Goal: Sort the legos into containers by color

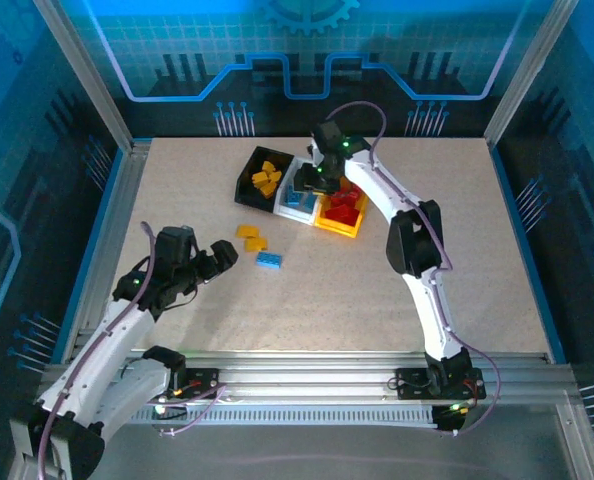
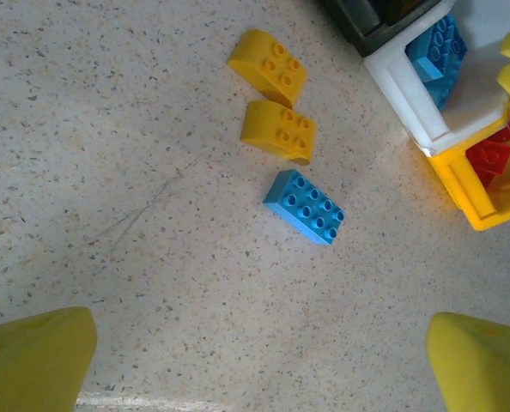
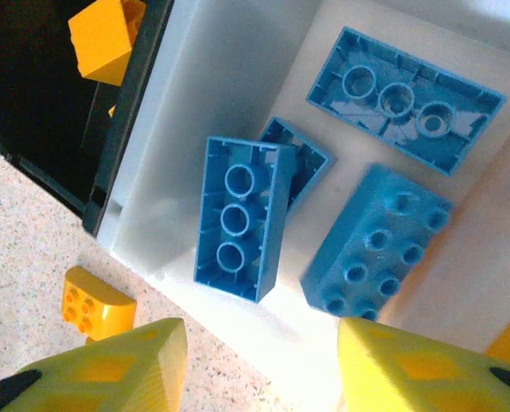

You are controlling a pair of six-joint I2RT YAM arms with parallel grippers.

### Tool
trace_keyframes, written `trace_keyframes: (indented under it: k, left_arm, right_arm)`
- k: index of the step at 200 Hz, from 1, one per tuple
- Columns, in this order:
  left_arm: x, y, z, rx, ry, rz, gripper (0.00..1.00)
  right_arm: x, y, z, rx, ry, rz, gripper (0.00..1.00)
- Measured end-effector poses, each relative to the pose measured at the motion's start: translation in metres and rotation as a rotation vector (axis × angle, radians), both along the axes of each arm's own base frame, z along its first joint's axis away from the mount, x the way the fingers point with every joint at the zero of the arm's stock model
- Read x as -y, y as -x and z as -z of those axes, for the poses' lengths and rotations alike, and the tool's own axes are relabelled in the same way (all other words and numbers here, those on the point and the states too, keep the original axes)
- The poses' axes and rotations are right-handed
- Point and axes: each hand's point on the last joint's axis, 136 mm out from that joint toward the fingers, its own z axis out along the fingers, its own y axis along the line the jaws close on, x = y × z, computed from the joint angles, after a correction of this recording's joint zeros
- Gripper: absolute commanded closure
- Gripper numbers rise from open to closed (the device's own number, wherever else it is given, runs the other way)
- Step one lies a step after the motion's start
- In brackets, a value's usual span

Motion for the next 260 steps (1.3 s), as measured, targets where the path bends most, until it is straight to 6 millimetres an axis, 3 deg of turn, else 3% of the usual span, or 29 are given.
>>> trace_keyframes:
  k: [29, 51, 71, 90, 112, 166, 260]
  left_arm:
    - [-0.001, -0.001, 0.001, -0.002, -0.002, -0.002, 0.01]
    - [-0.002, -0.003, 0.0, 0.004, 0.0, -0.008, 0.01]
    - [-0.002, -0.003, 0.001, 0.003, 0.004, -0.008, 0.01]
    - [-0.002, -0.003, 0.003, 0.0, 0.005, -0.01, 0.01]
    - [-0.003, -0.002, 0.002, 0.006, 0.008, -0.01, 0.01]
    - [-0.006, 0.003, -0.01, 0.051, 0.011, -0.01, 0.01]
    - [-0.016, 0.011, -0.012, 0.065, -0.03, 0.003, 0.01]
  right_arm:
    - [-0.011, 0.039, -0.029, 0.133, 0.035, -0.22, 0.38]
    - [-0.045, 0.105, -0.043, 0.29, 0.064, -0.57, 0.35]
    - [-0.077, 0.165, -0.031, 0.401, 0.083, -0.887, 0.34]
    - [-0.09, 0.194, -0.004, 0.432, 0.092, -1.057, 0.34]
    - [-0.09, 0.191, 0.02, 0.447, 0.101, -1.103, 0.34]
    - [-0.108, 0.168, 0.055, 0.467, 0.125, -1.109, 0.33]
    - [-0.111, 0.149, 0.085, 0.431, 0.207, -1.099, 0.35]
